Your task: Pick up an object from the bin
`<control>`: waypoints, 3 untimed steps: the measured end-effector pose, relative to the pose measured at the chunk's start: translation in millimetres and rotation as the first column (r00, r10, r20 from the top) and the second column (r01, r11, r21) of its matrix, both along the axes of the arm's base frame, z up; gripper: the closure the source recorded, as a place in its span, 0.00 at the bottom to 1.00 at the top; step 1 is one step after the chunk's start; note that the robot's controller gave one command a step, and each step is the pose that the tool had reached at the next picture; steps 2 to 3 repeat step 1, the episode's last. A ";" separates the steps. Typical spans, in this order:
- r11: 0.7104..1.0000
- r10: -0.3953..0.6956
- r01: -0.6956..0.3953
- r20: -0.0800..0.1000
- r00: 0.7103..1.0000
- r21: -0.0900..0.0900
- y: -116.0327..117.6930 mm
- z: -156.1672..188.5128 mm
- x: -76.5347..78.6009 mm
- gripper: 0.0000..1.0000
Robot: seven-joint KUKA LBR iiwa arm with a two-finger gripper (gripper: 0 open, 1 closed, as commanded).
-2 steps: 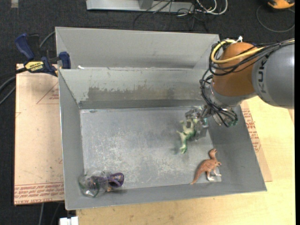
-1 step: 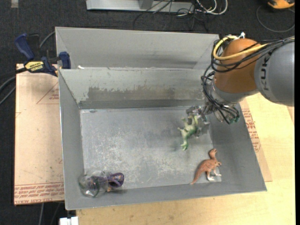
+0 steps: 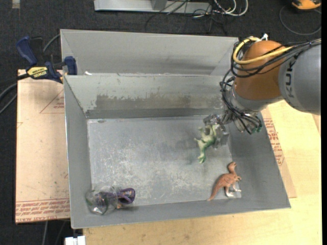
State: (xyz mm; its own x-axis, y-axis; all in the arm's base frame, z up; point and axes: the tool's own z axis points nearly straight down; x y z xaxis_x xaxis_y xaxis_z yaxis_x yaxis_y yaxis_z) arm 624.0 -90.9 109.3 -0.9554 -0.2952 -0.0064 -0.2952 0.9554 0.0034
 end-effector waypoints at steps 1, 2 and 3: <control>1.000 0.000 0.000 0.000 1.000 0.001 0.3 4.4 -0.2 1.00; 1.000 0.000 0.000 0.000 1.000 0.001 0.3 4.4 -0.2 1.00; 1.000 0.000 0.000 0.000 1.000 0.001 0.3 4.4 -0.2 1.00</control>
Offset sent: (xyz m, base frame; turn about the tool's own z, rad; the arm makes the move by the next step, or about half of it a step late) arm 0.0000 0.0000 0.0711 0.0000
